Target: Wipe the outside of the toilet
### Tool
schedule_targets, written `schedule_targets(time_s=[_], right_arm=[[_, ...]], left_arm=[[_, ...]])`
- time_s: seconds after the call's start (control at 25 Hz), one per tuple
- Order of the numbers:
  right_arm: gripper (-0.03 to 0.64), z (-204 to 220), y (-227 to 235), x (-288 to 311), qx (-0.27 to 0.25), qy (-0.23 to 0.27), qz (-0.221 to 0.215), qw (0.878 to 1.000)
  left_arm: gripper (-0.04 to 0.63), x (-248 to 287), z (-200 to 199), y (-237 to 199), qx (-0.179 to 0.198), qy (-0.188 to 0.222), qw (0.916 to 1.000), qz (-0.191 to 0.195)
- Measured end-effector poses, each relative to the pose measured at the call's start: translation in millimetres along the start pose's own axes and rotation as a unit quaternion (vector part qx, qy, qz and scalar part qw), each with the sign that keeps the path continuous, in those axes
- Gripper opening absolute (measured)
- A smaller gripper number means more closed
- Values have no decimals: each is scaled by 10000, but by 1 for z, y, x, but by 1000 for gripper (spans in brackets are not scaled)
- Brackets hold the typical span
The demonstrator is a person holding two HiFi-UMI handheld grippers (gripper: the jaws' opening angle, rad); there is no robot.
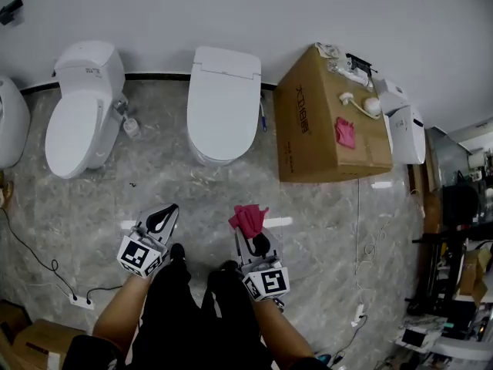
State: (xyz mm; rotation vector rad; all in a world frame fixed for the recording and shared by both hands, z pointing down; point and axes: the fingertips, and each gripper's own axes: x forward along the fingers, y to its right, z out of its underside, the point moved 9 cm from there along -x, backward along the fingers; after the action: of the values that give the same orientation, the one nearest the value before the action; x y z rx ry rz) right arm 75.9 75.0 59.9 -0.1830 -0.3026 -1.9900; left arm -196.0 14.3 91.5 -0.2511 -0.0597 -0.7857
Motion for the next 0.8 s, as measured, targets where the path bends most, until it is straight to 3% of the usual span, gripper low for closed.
schedule_targets(time_s=[0.2, 0.4, 0.56, 0.8], right_arm=[[137, 24, 50, 49, -332, 47, -771, 9965], [137, 66, 101, 111, -289, -8, -1279, 9914], [135, 109, 107, 169, -182, -10, -1510, 9884], [135, 203, 90, 267, -180, -20, -1779, 9839]], left_arm=[[20, 33, 26, -1, -16, 8, 9977, -676], [20, 66, 64, -4, 101, -2, 9921, -1247], [20, 87, 107, -28, 286, -62, 9909, -1315], [20, 130, 190, -89, 706, -56, 9912, -1118]])
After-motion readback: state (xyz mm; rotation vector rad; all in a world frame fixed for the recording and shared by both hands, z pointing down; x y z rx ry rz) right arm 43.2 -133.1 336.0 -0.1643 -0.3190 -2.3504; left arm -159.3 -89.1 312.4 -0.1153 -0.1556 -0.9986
